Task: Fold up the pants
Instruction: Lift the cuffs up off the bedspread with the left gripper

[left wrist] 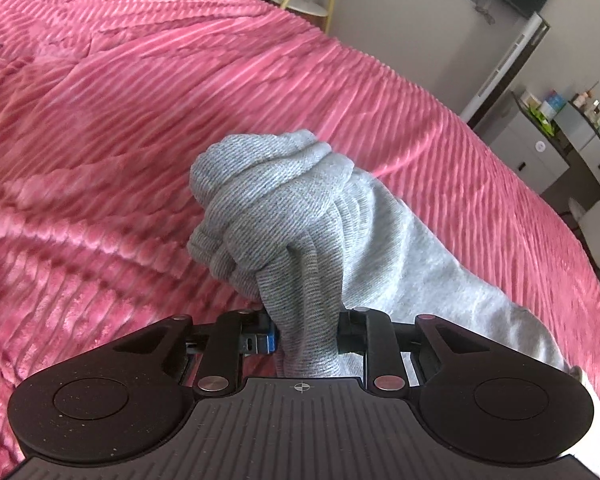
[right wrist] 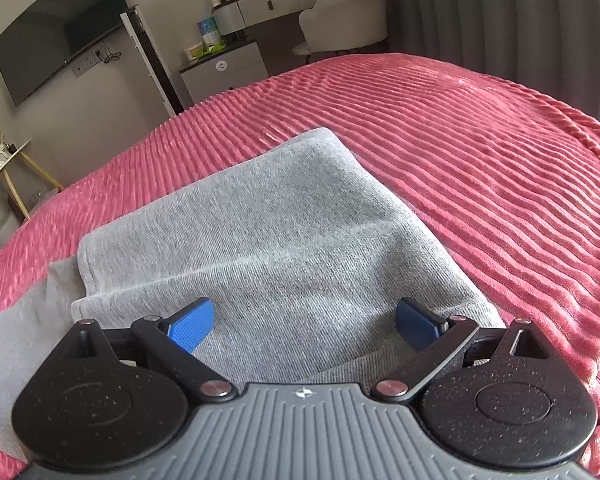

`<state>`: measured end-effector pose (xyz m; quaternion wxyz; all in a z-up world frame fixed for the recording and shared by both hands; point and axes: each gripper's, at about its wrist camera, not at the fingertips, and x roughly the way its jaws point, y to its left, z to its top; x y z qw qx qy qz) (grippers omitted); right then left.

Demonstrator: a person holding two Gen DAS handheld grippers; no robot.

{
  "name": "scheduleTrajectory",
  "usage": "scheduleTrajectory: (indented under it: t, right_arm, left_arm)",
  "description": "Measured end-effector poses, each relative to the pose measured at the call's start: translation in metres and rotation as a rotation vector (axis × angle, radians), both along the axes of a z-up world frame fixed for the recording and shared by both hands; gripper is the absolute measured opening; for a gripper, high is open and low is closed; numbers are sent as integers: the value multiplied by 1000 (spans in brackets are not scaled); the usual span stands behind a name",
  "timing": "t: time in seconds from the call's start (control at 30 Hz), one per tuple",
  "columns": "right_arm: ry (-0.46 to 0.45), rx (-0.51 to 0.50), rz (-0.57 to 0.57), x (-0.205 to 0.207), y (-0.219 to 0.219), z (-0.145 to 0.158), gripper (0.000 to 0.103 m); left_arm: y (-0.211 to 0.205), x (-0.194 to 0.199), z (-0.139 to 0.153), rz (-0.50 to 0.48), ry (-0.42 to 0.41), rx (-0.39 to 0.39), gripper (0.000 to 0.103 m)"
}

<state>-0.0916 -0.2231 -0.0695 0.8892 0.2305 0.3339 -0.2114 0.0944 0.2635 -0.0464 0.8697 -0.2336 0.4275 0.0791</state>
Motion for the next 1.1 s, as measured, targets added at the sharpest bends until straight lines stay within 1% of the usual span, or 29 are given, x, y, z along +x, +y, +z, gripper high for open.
scheduleTrajectory:
  t: [0.1,0.2,0.37,0.43,0.5,0.53,0.57,0.6,0.67,0.77,0.83,0.9,0.97,1.07,1.1]
  right_arm:
    - [3,0,-3,1,1,0,98]
    - [-3,10,-7,0,-1,1,98]
    - [1,-7,-1,1,2,-1,98]
    - [10,-20,4,2,5,-1,98]
    - [11,-25,5,2,5,-1,98]
    - [11,-22,4,2,5,-1,98]
    - [10,-18,2,2,4,-1,98]
    - [9,-14,0,1,4,0,98]
    - [6,0,-6,1,2,1,98]
    - [-7,35,-22,0,-2,4,98]
    - [-19,63,-33,-1,-6,5,98]
    - [-33,87,-47,-3,-12,7,98]
    - [-51,107,-64,-6,-16,11,98]
    - [-94,120,-95,-13,-26,21,98]
    - [-111,122,-109,-15,-31,25,98]
  left_arm:
    - [4,-1,-1,6,-5,-31,25]
    - [16,-2,-7,23,-10,-111,24]
    - [27,-2,-17,46,5,-192,24]
    - [27,0,-20,49,10,-198,26]
    - [28,3,-24,62,35,-204,34]
    - [29,4,-27,73,49,-211,35]
    - [31,3,-30,81,59,-222,35]
    - [33,3,-31,85,59,-231,30]
    - [32,-1,-24,73,25,-232,24]
    - [18,-7,0,48,-39,-172,20]
    - [-3,-13,24,10,-113,-92,20]
    - [-32,-22,50,-46,-195,-3,20]
    - [-71,-34,77,-132,-278,58,20]
    - [-142,-59,110,-294,-398,130,20]
    - [-173,-71,119,-364,-435,157,20]
